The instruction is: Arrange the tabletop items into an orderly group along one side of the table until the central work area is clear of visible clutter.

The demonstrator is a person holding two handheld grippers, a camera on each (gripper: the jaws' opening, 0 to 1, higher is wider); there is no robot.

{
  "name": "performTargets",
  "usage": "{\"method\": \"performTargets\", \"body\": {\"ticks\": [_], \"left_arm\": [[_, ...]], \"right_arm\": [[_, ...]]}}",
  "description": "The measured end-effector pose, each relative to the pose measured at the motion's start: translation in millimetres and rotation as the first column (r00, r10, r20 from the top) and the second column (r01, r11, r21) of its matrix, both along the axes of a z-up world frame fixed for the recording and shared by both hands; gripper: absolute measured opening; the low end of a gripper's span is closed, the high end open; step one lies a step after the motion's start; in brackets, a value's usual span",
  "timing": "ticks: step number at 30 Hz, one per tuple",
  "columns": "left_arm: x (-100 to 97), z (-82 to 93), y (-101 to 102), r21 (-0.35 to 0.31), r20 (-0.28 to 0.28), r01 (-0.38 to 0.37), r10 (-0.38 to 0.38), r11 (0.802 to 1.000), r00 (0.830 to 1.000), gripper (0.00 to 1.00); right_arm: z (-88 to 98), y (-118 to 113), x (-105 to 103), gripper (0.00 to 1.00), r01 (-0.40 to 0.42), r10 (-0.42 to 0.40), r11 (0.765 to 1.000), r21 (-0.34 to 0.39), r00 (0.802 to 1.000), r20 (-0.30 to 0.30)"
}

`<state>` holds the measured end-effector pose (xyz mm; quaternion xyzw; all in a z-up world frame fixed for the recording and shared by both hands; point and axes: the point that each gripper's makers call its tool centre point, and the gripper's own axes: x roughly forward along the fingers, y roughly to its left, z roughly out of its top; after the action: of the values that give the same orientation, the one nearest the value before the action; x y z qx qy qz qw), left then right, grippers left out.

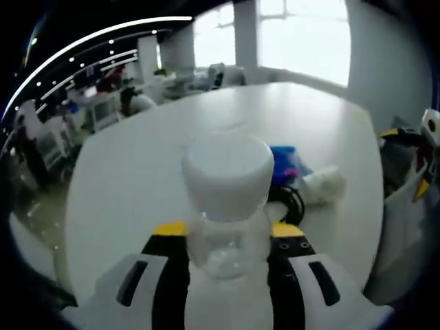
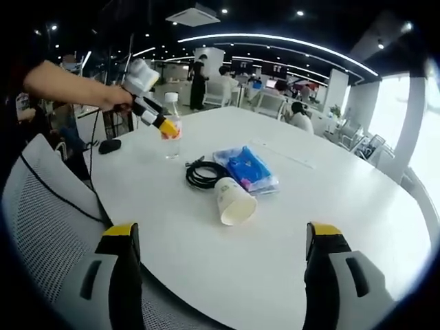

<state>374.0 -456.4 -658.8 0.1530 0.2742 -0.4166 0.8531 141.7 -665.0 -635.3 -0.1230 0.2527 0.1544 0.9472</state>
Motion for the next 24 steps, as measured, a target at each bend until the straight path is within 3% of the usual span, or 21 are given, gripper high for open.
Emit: {"method": "performTargets", "body": {"ticks": [16, 24], "left_arm": [[46.7, -2.0, 7, 0.021, 0.013, -0.043, 0.043, 0.999, 0.999, 0.4], [58.7, -0.6, 4, 0.003, 0.011, -0.075, 0.075, 0.997, 0.997, 0.4]], "right_arm": [[-0.4, -2, -1, 0.99, 0.012, -0.012, 1.0, 0.013, 1.0, -0.007], [-1.3, -4, 0, 0.98, 0.02, -0.02, 1.0, 0.004, 1.0, -0.011]]}}
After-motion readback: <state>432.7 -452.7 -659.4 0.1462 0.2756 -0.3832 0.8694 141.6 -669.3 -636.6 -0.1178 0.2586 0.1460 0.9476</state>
